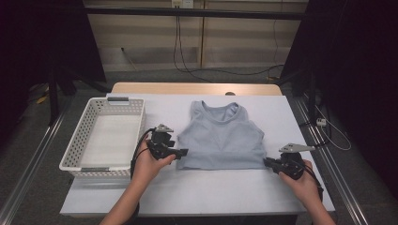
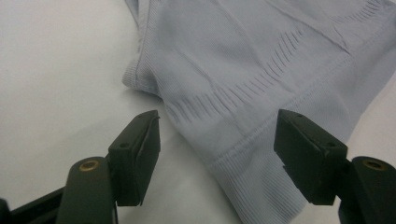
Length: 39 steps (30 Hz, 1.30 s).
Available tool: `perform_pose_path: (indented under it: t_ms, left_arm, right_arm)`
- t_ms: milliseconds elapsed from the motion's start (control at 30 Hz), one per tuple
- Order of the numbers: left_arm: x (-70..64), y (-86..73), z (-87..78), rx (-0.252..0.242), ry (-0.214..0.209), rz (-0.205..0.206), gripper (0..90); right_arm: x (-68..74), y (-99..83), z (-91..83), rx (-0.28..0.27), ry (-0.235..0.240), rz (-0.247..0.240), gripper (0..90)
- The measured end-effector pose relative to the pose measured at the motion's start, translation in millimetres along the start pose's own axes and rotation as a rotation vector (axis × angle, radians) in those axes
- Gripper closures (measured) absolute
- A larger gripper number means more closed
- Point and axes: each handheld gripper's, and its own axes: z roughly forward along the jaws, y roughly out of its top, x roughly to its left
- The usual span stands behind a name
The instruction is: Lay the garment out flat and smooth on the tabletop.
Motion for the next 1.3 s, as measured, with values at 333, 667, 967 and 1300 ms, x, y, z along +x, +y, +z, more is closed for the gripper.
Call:
perform_pose_path:
  t_ms: [333,667,967,1300]
  left_arm:
    - [-2.7,-15.0,3.3,0.073,-0.025,0.012,51.5]
    - [-8.4,-18.2,2.9,0.126,-0.044,-0.008,80.8]
    - [-8.1,-13.6,-2.4,0.154,-0.07,-0.019,87.5]
    - [-7.5,-10.1,-16.2,0.152,-0.115,-0.024,87.7]
  right_arm:
    - [1.6,-0.8,0.1,0.003,-0.007,-0.009,86.0]
    - [3.2,-2.4,0.5,0.002,-0.017,-0.012,86.2]
    - [3.6,-2.7,-1.0,-0.003,-0.019,-0.005,86.8]
    - [7.4,-2.8,-10.1,-0.017,-0.002,-0.006,87.3]
